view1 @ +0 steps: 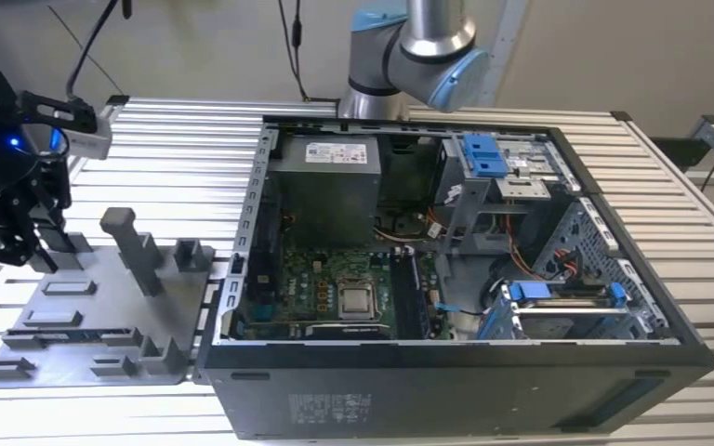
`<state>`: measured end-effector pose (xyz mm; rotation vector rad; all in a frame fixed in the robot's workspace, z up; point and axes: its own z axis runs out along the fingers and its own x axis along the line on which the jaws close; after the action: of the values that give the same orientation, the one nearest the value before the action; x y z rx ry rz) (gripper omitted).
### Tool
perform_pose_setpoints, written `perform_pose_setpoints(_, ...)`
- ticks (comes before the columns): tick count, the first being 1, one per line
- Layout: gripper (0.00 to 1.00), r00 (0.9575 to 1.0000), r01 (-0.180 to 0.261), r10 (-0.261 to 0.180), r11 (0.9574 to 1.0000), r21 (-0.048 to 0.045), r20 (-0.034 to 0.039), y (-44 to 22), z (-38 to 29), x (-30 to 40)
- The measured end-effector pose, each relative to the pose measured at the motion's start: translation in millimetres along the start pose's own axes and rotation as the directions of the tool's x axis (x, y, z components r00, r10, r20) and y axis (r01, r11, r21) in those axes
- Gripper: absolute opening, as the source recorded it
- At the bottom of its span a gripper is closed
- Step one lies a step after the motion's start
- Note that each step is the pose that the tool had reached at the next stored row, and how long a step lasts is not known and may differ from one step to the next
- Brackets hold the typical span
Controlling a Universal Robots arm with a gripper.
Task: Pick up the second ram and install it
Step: 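Pick up the second ram and move it above second insertion slot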
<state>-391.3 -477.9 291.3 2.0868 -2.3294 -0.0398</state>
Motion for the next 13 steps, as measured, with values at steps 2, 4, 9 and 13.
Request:
perform_pose_setpoints(2,0.36,1.0,0.002,-0.002,1.0,0.0,-0.0001,0.6,1.5,0.6)
perform_pose_setpoints(4,0.36,1.0,0.003,-0.003,1.0,-0.0001,-0.0002,1.1,2.9,1.2)
perform_pose_setpoints(9,0.36,1.0,0.007,-0.007,1.0,0.0,-0.0002,2.1,6.3,2.5)
perform_pose_setpoints(13,0.36,1.0,0.009,-0.009,1.0,-0.0001,-0.0003,2.8,8.7,3.3)
